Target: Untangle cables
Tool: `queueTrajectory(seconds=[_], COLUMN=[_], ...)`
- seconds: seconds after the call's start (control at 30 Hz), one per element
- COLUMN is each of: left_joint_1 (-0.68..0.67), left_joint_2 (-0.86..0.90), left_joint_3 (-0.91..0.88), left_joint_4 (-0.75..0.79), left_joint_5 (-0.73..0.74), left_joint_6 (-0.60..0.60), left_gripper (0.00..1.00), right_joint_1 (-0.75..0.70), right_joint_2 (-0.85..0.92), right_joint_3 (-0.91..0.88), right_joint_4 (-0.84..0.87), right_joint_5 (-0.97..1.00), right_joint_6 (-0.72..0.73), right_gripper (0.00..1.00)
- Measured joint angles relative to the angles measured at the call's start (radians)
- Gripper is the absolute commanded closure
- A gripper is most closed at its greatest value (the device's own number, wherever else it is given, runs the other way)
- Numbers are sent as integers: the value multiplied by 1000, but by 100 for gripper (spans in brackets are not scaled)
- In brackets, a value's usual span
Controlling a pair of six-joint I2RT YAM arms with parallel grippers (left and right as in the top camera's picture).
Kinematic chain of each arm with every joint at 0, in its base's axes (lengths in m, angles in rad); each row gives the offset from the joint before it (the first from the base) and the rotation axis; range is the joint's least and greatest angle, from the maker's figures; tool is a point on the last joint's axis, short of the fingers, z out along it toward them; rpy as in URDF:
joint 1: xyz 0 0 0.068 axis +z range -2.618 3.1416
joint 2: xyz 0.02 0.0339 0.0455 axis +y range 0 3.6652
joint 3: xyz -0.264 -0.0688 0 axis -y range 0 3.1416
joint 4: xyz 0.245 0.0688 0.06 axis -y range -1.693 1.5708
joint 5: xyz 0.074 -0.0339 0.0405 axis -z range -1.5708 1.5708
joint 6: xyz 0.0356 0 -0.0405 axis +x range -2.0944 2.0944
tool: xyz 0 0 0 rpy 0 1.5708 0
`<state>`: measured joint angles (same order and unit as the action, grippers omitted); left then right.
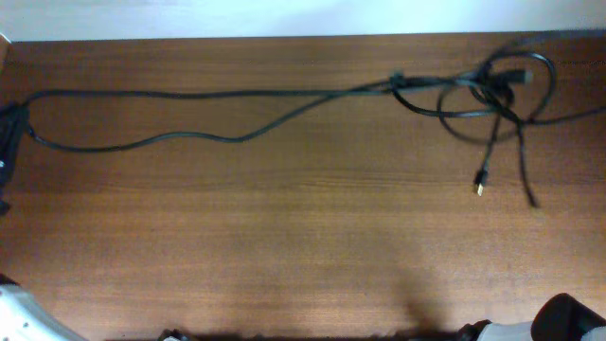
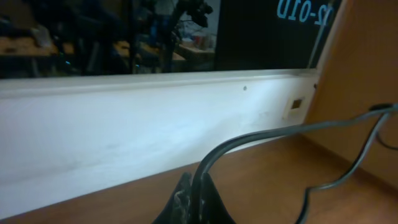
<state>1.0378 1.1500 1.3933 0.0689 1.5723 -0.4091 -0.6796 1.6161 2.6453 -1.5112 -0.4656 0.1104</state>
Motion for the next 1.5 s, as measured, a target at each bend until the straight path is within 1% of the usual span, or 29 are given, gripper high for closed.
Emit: queueTrajectory(seconds=[0.03, 0.07, 0.13, 0.2, 0.23, 0.27, 0.33, 0.37, 0.43, 0.47, 0.53, 0.57, 0.6, 0.63, 0.73, 0.77, 0.83, 0.93, 0.97, 1.03, 1.13, 1.23, 1.27, 1.3, 1.33, 1.4, 1.43, 1.47, 1.5], left_joint_1=[45, 65, 71, 73, 73, 72, 28, -25, -201, -262, -447, -565, -626, -657, -660, -660, -660, -660, -660, -660, -660, -648, -610, -591, -579, -566, -566, -564, -559], left_joint_2=[-17, -14, 27, 38, 38, 38, 34, 18, -34, -43, -42, -34, -26, -13, 29, 30, 30, 27, 27, 29, 26, 23, 24, 24, 25, 25, 25, 24, 25], left_joint_3=[0, 3, 2, 0, 0, 0, -1, -2, -4, -4, -4, -4, -4, -3, -4, 1, 63, 134, 143, 167, 253, 265, 266, 266, 266, 266, 266, 266, 266], left_joint_4=[-2, 1, -4, -1, 2, 2, 1, 10, 123, 134, 135, 130, 105, 77, 108, 113, 116, 115, 116, 134, 133, 71, 62, 63, 61, 55, 55, 48, 43], left_joint_5=[0, 0, -1, -1, -1, -6, -35, -52, -111, -136, -203, -248, -294, -339, -416, -426, -449, -509, -527, -584, -658, -683, -685, -687, -687, -686, -687, -687, -687], left_joint_6=[-1, 0, 0, 0, 0, 0, -8, -19, -94, -113, -142, -144, -130, -117, -103, -102, -100, -101, -101, -101, -103, -100, -100, -100, -100, -100, -95, -88, -85], left_gripper=[100, 100, 100, 100, 100, 100, 100, 100, 100, 100, 100, 100, 100, 100, 100, 100, 100, 100, 100, 100, 100, 100, 100, 100, 100, 100, 100, 100, 100], right_joint_1=[-95, -226, -385, -463, -465, -433, -240, -164, 62, 182, 305, 366, 396, 404, 437, 478, 625, 882, 933, 993, 1021, 1021, 1025, 1032, 1040, 1064, 1082, 1109, 1139], right_joint_2=[9, 39, 130, 183, 188, 183, 145, 114, 28, -2, -14, -10, -10, -11, -18, -18, 0, 103, 139, 210, 271, 318, 328, 337, 343, 370, 383, 386, 387], right_joint_3=[2, 5, 3, 0, 0, 0, 0, -1, -1, 2, 3, 3, 3, 3, 3, 3, 1, -66, -86, -125, -148, -201, -263, -315, -386, -640, -717, -808, -868], right_joint_4=[41, 77, 121, 129, 130, 131, 111, 88, 75, 74, 75, 72, 71, 64, -37, -74, -132, -128, -123, -82, -39, 83, 171, 219, 284, 465, 479, 547, 581], right_joint_5=[-53, -87, -164, -261, -314, -341, -372, -386, -389, -379, -373, -362, -334, -314, -253, -215, -112, 31, 69, 130, 158, 168, 170, 177, 179, 186, 188, 189, 192], right_joint_6=[31, 76, 149, 158, 157, 151, 118, 97, 60, 46, 35, 20, 14, 10, -35, -51, -79, -108, -114, -134, -146, -152, -175, -195, -203, -221, -223, -224, -224], right_gripper=[96, 96, 96, 96, 96, 96, 96, 96, 96, 96, 96, 96, 96, 96, 96, 96, 96, 96, 96, 96, 96, 96, 96, 96, 96, 96, 96, 96, 53])
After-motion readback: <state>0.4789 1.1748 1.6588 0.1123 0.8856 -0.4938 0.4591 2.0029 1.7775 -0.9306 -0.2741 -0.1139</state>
